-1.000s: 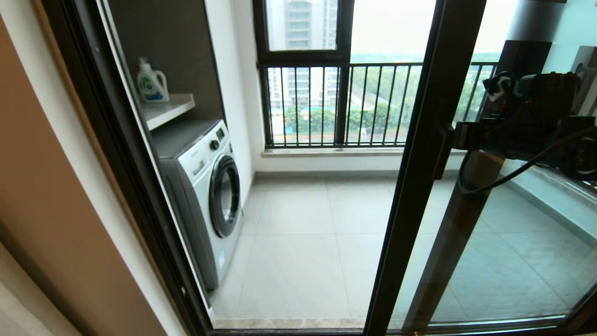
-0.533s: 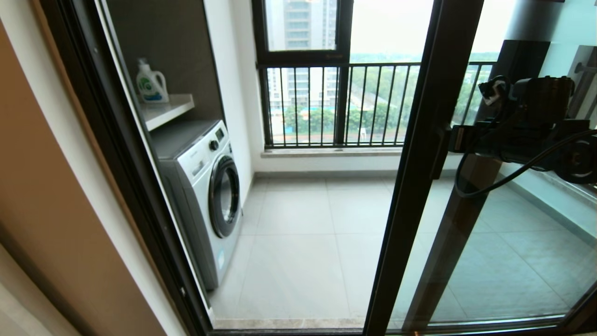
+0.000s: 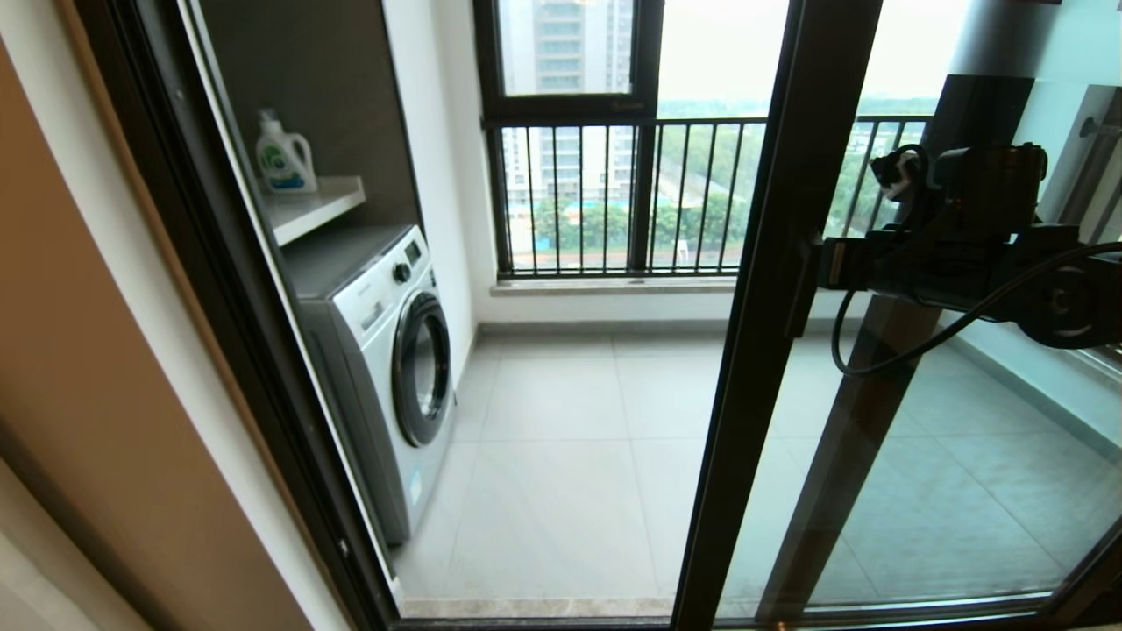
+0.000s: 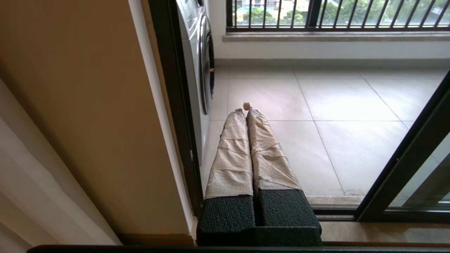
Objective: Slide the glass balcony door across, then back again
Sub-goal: Close the slid door
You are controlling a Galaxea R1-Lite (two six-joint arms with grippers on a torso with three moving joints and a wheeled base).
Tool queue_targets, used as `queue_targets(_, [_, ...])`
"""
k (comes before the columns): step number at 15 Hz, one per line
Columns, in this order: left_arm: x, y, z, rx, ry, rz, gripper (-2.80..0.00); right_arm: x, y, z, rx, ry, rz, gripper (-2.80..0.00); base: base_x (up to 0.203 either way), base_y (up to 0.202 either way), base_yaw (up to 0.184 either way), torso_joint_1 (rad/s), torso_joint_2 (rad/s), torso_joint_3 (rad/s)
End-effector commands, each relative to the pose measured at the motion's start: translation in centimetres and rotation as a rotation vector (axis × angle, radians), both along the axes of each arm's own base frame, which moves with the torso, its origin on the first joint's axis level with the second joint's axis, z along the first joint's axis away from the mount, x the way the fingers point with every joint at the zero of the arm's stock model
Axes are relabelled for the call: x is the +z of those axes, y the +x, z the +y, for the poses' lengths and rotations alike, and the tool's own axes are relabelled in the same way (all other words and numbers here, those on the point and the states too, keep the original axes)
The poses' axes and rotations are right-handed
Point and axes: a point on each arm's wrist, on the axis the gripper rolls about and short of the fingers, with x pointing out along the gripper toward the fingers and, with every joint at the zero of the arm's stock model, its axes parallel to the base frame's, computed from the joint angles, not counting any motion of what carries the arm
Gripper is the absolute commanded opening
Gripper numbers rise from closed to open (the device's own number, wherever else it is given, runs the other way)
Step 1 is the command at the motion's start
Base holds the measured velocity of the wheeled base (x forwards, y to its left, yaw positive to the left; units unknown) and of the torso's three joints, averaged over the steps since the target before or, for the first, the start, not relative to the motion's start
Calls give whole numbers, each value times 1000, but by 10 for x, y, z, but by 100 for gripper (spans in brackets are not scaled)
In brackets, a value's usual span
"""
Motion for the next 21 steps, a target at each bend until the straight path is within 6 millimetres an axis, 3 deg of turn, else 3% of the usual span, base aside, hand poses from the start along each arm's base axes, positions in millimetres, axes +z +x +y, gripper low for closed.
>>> queue_targets(1, [0, 0, 0, 0, 0, 2, -280, 0, 0, 5, 11, -1, -2, -280, 0, 0, 0, 0, 0, 0])
queue_targets(6, [0, 0, 0, 0, 0, 2, -280, 0, -5, 28, 34, -7, -3, -280, 0, 0, 0, 0, 0, 0])
queue_targets(11, [0, 0, 0, 0, 0, 3, -280, -1, -14, 65, 39, -8, -5, -280, 0, 0, 0, 0, 0, 0])
queue_targets(17, [0, 0, 0, 0, 0, 2, -280, -2, -13, 72, 54, -7, -5, -280, 0, 0, 0, 0, 0, 0])
queue_targets(21, [0, 0, 0, -2, 0, 2, -280, -3, -9, 66, 32, -2, -24, -280, 0, 0, 0, 0, 0, 0])
